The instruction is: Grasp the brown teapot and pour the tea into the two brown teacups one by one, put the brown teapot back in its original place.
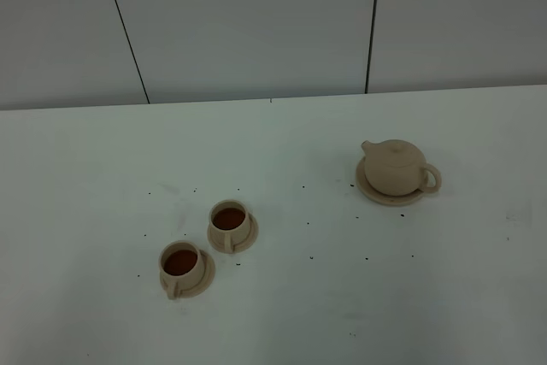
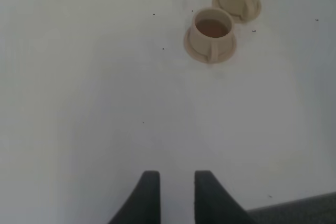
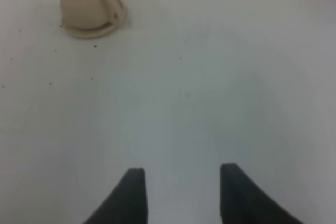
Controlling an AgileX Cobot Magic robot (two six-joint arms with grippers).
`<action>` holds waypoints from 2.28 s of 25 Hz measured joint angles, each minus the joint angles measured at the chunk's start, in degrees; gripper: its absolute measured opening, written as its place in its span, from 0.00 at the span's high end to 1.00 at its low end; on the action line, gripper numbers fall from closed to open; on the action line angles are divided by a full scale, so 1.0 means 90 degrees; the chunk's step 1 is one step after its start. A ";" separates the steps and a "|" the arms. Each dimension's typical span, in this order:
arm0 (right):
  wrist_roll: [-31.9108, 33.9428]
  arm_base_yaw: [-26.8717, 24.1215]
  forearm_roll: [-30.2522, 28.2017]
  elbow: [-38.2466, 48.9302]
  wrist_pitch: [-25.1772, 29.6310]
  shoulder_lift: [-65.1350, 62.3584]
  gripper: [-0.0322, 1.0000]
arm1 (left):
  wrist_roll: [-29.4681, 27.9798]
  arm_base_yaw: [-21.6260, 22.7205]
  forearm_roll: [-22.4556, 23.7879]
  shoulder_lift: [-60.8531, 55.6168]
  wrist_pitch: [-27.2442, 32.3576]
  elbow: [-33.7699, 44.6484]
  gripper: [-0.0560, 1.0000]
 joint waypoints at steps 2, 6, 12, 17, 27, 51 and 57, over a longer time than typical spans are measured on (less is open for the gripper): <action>0.0000 0.0000 0.0000 0.0000 0.0000 0.0000 0.66 | 0.0000 0.0000 0.0000 0.0000 0.0000 0.0000 0.73; 0.0000 0.0000 0.0018 0.0000 0.0000 0.0000 0.66 | 0.0000 0.0000 0.0000 0.0000 0.0000 0.0000 0.73; 0.0000 0.0000 0.0018 0.0000 -0.0006 0.0000 0.66 | 0.0000 0.0000 0.0000 0.0000 0.0000 0.0000 0.73; 0.0000 0.0000 0.0018 0.0000 -0.0006 0.0000 0.66 | 0.0000 0.0000 0.0000 0.0000 0.0000 0.0000 0.73; 0.0000 0.0000 0.0022 0.0000 -0.0006 0.0000 0.66 | 0.0000 0.0000 0.0000 0.0000 0.0000 0.0000 0.73; 0.0000 0.0000 0.0022 0.0000 -0.0006 0.0000 0.66 | 0.0000 0.0000 0.0000 0.0000 0.0000 0.0000 0.73; 0.0000 0.0000 0.0022 0.0000 -0.0006 0.0000 0.66 | 0.0000 0.0000 0.0000 0.0000 0.0000 0.0000 0.73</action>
